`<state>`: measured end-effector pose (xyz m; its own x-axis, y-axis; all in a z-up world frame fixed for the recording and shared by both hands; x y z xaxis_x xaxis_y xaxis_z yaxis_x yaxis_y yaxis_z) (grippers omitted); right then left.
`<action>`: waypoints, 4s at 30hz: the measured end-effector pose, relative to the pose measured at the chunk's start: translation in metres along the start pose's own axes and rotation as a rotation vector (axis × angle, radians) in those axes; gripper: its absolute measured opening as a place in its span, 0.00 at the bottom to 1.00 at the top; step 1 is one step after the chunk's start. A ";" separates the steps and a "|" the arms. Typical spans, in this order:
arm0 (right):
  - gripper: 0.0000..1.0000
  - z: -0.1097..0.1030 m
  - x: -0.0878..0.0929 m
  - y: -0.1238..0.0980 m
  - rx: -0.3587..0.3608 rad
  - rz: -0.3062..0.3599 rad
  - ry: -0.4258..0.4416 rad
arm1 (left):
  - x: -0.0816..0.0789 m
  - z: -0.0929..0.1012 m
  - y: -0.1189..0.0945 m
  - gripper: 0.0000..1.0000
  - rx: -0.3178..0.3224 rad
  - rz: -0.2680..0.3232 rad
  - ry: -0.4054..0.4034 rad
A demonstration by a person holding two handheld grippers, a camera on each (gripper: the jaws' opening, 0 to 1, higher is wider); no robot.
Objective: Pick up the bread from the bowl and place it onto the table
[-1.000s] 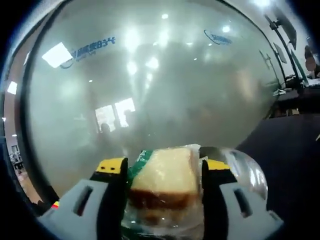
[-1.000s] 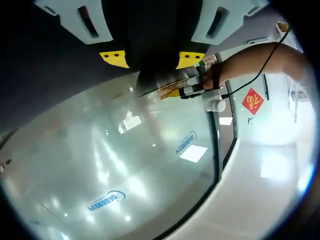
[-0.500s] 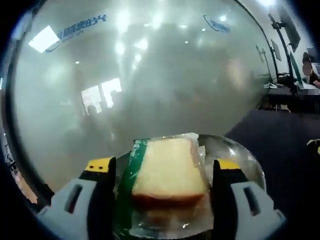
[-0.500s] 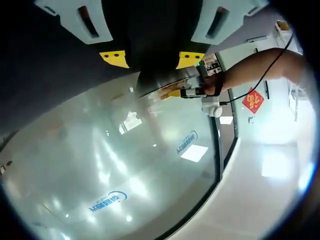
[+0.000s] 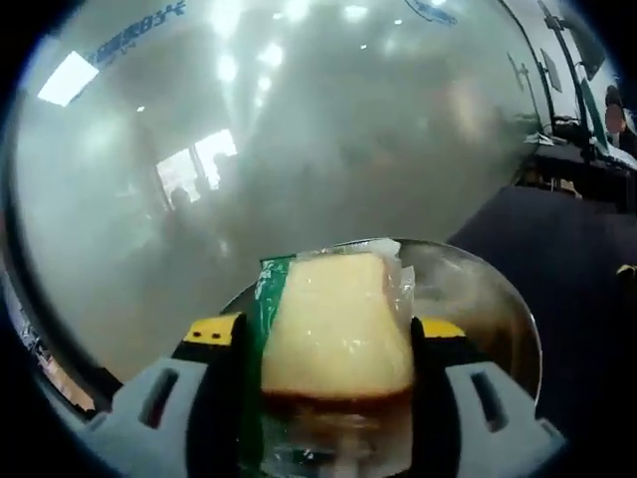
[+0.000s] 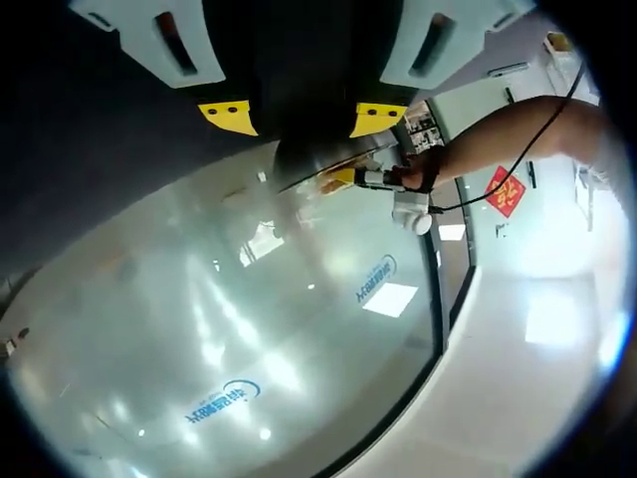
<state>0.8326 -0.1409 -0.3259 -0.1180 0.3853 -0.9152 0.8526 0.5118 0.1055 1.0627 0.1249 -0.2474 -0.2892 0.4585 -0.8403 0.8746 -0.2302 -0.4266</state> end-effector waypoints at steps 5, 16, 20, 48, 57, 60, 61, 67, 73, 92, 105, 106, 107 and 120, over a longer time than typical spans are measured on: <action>0.30 0.002 0.000 -0.001 0.005 0.001 0.010 | -0.002 -0.002 0.002 0.55 -0.002 0.003 0.006; 0.30 0.004 0.000 0.000 0.012 0.001 0.018 | -0.003 -0.004 -0.002 0.52 -0.007 0.025 -0.017; 0.30 0.004 0.000 0.000 0.014 0.001 0.020 | -0.004 -0.003 -0.006 0.51 -0.017 0.038 -0.008; 0.30 0.007 0.001 -0.001 0.019 -0.003 0.030 | -0.006 -0.006 -0.014 0.44 -0.032 0.087 -0.008; 0.30 0.007 0.002 -0.001 0.021 -0.007 0.031 | -0.017 -0.009 -0.019 0.56 0.014 0.185 -0.020; 0.30 0.008 0.002 -0.001 0.022 -0.009 0.033 | -0.022 -0.009 -0.027 0.69 0.038 0.229 -0.027; 0.30 0.008 0.002 0.000 0.022 -0.009 0.035 | -0.022 -0.009 -0.027 0.72 0.052 0.222 -0.026; 0.30 0.011 0.001 0.000 0.023 -0.006 0.050 | 0.004 -0.011 -0.010 0.69 0.071 0.027 -0.057; 0.30 0.012 0.000 -0.001 0.023 -0.002 0.067 | 0.013 -0.011 -0.011 0.62 0.072 0.019 -0.114; 0.30 0.013 0.000 -0.002 0.030 0.003 0.076 | 0.010 -0.011 -0.015 0.49 0.032 0.013 -0.063; 0.30 0.014 0.000 -0.001 0.029 0.003 0.082 | 0.006 -0.010 -0.022 0.48 0.023 0.059 -0.037; 0.30 0.014 0.000 -0.001 0.029 0.003 0.083 | 0.004 -0.011 -0.022 0.48 0.025 0.062 -0.041; 0.30 0.013 0.000 -0.001 0.029 0.003 0.083 | 0.003 -0.012 -0.022 0.48 0.026 0.065 -0.044; 0.30 0.014 0.000 -0.001 0.031 0.002 0.080 | -0.029 0.004 -0.039 0.48 0.100 0.146 -0.082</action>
<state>0.8389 -0.1523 -0.3311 -0.1549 0.4469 -0.8810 0.8683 0.4870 0.0944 1.0357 0.1170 -0.2081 -0.1965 0.3431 -0.9185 0.8679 -0.3750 -0.3257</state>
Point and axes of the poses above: the point that each gripper's makers call its tool centre point, and the gripper's own axes: y roughly forward along the fingers, z roughly to its right, x roughly out of its underside, the point moved 3 cm from there along -y, roughly backward along the fingers, and after that the axes turned 6 degrees about -z, right-handed, at the moved point
